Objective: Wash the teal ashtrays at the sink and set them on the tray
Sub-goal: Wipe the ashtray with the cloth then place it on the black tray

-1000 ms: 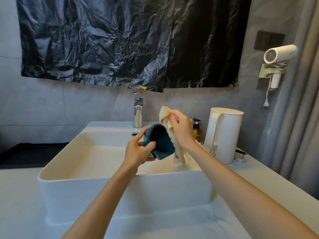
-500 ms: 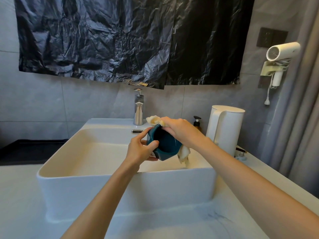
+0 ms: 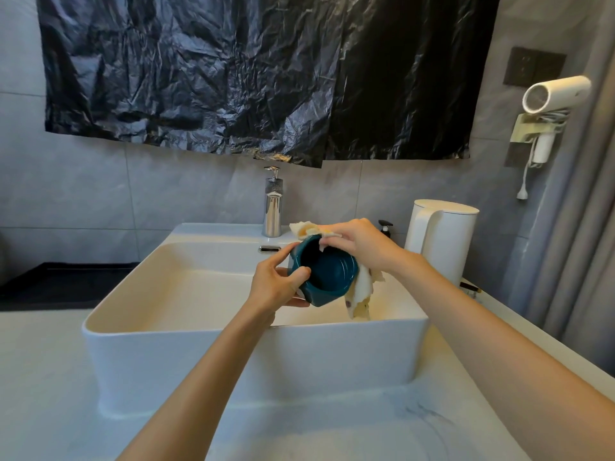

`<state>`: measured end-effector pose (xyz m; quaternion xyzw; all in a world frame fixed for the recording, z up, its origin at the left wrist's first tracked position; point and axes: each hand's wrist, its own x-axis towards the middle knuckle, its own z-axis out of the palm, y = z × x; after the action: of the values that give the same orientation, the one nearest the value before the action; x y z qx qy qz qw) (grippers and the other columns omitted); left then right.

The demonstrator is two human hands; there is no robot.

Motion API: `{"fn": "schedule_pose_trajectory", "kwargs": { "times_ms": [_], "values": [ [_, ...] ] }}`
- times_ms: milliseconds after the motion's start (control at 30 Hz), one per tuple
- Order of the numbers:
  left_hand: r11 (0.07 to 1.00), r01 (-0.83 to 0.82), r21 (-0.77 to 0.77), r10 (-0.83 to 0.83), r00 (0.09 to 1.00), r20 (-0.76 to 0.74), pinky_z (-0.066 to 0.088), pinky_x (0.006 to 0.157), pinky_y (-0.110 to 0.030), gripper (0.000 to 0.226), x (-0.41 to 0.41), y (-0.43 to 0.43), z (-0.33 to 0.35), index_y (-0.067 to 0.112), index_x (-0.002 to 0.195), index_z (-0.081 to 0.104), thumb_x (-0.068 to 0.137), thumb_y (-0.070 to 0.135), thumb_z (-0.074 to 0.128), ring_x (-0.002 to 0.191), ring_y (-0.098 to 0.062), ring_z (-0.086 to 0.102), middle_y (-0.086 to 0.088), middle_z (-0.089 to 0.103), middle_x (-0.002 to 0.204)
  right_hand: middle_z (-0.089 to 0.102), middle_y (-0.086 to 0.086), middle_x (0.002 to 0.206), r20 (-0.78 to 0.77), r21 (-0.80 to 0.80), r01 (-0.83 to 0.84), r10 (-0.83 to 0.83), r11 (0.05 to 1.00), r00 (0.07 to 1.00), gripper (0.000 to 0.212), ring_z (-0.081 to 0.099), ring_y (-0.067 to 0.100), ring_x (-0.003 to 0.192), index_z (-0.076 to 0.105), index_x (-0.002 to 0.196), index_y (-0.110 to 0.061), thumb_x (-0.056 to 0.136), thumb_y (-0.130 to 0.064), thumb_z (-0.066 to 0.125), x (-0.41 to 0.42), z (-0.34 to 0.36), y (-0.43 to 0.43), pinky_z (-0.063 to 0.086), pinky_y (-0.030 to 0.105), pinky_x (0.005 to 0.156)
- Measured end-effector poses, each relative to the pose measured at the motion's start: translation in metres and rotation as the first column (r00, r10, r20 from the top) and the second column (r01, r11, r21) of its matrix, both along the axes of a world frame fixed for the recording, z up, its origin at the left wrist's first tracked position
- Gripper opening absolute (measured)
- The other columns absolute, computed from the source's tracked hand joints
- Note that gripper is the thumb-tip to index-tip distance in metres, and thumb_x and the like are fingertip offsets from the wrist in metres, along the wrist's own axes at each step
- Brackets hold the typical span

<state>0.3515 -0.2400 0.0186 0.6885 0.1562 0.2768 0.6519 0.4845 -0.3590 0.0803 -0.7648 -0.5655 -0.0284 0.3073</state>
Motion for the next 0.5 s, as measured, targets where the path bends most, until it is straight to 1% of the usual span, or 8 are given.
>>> {"fn": "schedule_pose_trajectory", "kwargs": {
  "times_ms": [100, 167, 233, 300, 333, 400, 433, 500],
  "values": [
    [1.0, 0.002, -0.012, -0.002, 1.0, 0.0, 0.058, 0.051, -0.028, 0.055, 0.001, 0.002, 0.0, 0.03, 0.136, 0.048, 0.088, 0.008, 0.063, 0.083, -0.023, 0.063, -0.004, 0.063, 0.101, 0.068, 0.003, 0.098, -0.189, 0.081, -0.012, 0.027, 0.997, 0.982, 0.024, 0.061, 0.015, 0.095, 0.07, 0.096, -0.021, 0.098, -0.032, 0.048, 0.0, -0.001, 0.0, 0.05, 0.025, 0.083],
    [1.0, 0.0, -0.025, 0.0, 1.0, 0.002, 0.057, 0.05, -0.028, 0.053, 0.001, 0.002, -0.001, 0.03, 0.135, 0.049, 0.089, 0.008, 0.062, 0.08, -0.021, 0.064, -0.001, 0.063, 0.095, 0.065, 0.007, 0.097, -0.311, 0.137, 0.091, -0.045, 0.986, 0.949, 0.035, 0.059, 0.021, 0.096, 0.068, 0.096, -0.018, 0.099, -0.041, 0.042, 0.003, -0.002, 0.002, 0.046, 0.03, 0.083],
    [0.998, -0.01, -0.06, 0.011, 1.0, 0.004, 0.057, 0.048, -0.027, 0.05, 0.001, 0.003, -0.001, 0.031, 0.134, 0.049, 0.09, 0.01, 0.061, 0.079, -0.022, 0.064, -0.002, 0.063, 0.095, 0.06, 0.014, 0.108, -0.465, 0.201, 0.24, -0.123, 0.95, 0.877, 0.038, 0.057, 0.029, 0.104, 0.062, 0.109, -0.015, 0.099, -0.044, 0.039, 0.007, -0.001, 0.004, 0.046, 0.035, 0.086],
    [0.996, -0.02, -0.084, 0.021, 1.0, 0.011, 0.056, 0.048, -0.026, 0.047, 0.001, 0.004, -0.001, 0.032, 0.132, 0.05, 0.091, 0.01, 0.06, 0.08, -0.024, 0.064, -0.004, 0.062, 0.1, 0.052, 0.009, 0.119, -0.526, 0.278, 0.312, -0.128, 0.908, 0.841, 0.033, 0.054, 0.025, 0.108, 0.043, 0.128, -0.019, 0.101, -0.038, 0.037, 0.002, 0.003, 0.006, 0.048, 0.033, 0.084],
    [0.996, -0.024, -0.084, 0.025, 1.0, 0.014, 0.056, 0.047, -0.026, 0.047, 0.001, 0.004, -0.001, 0.031, 0.132, 0.05, 0.091, 0.01, 0.06, 0.08, -0.024, 0.064, -0.004, 0.062, 0.099, 0.048, 0.005, 0.121, -0.485, 0.309, 0.307, -0.129, 0.9, 0.865, 0.033, 0.051, 0.021, 0.108, 0.034, 0.132, -0.021, 0.102, -0.035, 0.035, -0.006, 0.005, 0.006, 0.045, 0.029, 0.08],
    [0.997, -0.029, -0.07, 0.03, 0.999, 0.015, 0.056, 0.048, -0.027, 0.048, 0.001, 0.004, -0.003, 0.031, 0.132, 0.051, 0.09, 0.01, 0.062, 0.079, -0.023, 0.066, -0.003, 0.065, 0.092, 0.047, 0.002, 0.126, -0.349, 0.302, 0.202, -0.09, 0.931, 0.933, 0.033, 0.048, 0.018, 0.114, 0.033, 0.133, -0.022, 0.103, -0.034, 0.032, -0.023, 0.005, 0.01, 0.041, 0.027, 0.085],
    [0.998, -0.032, -0.057, 0.033, 0.999, 0.018, 0.056, 0.048, -0.027, 0.047, 0.001, 0.004, -0.003, 0.029, 0.131, 0.052, 0.089, 0.011, 0.063, 0.077, -0.023, 0.067, -0.002, 0.066, 0.088, 0.045, 0.0, 0.135, -0.272, 0.226, 0.137, -0.073, 0.964, 0.96, 0.034, 0.044, 0.017, 0.123, 0.038, 0.134, -0.025, 0.103, -0.037, 0.031, -0.032, 0.002, 0.014, 0.038, 0.03, 0.095],
    [0.999, -0.044, -0.022, 0.044, 0.999, 0.021, 0.057, 0.05, -0.029, 0.045, 0.0, 0.003, -0.004, 0.024, 0.13, 0.053, 0.088, 0.011, 0.064, 0.073, -0.022, 0.069, -0.003, 0.067, 0.085, 0.03, -0.007, 0.153, -0.032, 0.026, 0.063, -0.062, 0.998, 0.998, 0.04, 0.03, 0.013, 0.137, 0.045, 0.136, -0.033, 0.103, -0.041, 0.025, -0.043, -0.008, 0.021, 0.026, 0.036, 0.111]
  ]
}}
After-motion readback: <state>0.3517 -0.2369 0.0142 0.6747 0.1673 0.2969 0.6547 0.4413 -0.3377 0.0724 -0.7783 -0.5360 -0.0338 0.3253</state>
